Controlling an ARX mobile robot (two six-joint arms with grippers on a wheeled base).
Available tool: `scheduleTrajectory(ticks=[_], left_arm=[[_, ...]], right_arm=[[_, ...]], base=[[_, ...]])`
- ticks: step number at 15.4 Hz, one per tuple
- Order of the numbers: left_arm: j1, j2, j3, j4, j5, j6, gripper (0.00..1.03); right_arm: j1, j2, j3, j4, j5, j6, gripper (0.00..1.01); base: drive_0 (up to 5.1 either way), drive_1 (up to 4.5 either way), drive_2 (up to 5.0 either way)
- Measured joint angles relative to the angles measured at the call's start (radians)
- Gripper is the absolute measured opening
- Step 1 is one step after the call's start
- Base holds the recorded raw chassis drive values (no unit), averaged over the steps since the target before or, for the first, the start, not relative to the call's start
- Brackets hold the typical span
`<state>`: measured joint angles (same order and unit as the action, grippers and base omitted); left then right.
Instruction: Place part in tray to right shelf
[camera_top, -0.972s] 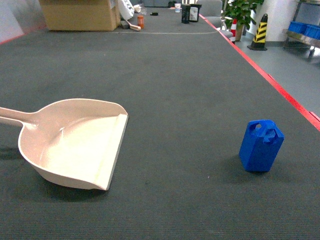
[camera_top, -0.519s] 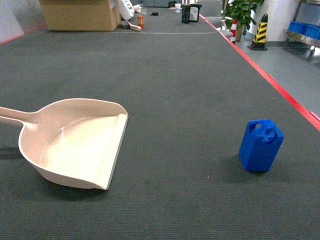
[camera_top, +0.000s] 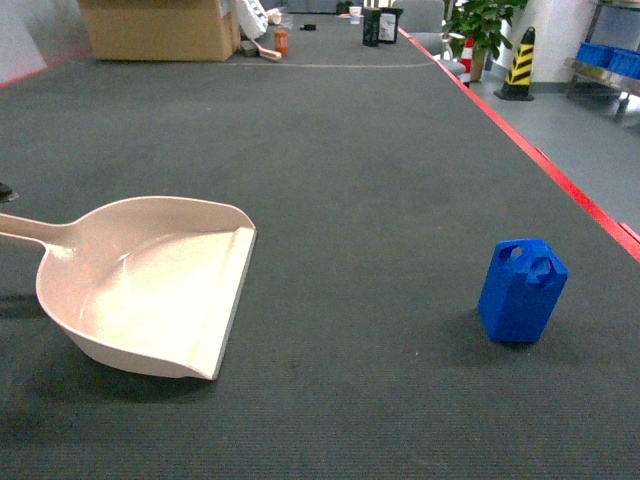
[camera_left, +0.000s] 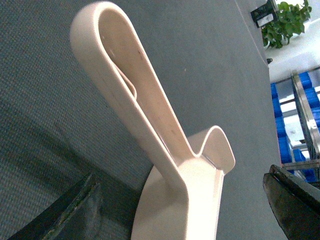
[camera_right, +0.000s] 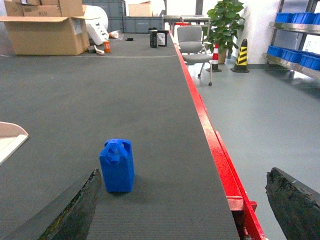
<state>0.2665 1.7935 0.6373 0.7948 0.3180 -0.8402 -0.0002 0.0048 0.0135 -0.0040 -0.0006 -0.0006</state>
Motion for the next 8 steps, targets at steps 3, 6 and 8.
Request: scheduleTrajectory(ticks=[3, 6, 8], left_arm=[[0.013, 0.117, 0.106, 0.023, 0.011, -0.026, 0.98], [0.023, 0.253, 0.244, 0.024, 0.016, -0.087, 0.96], [0.026, 0.306, 0.293, 0.087, 0.039, -0.135, 0.77]], right_arm=[[0.000, 0.000, 0.000, 0.000, 0.000, 0.000, 0.98], [0.000, 0.000, 0.000, 0.000, 0.000, 0.000, 0.98], [0.000, 0.000, 0.000, 0.000, 0.000, 0.000, 0.98]], base=[[0.0, 0.00, 0.0], [0.0, 0.00, 0.0], [0.0, 0.00, 0.0]])
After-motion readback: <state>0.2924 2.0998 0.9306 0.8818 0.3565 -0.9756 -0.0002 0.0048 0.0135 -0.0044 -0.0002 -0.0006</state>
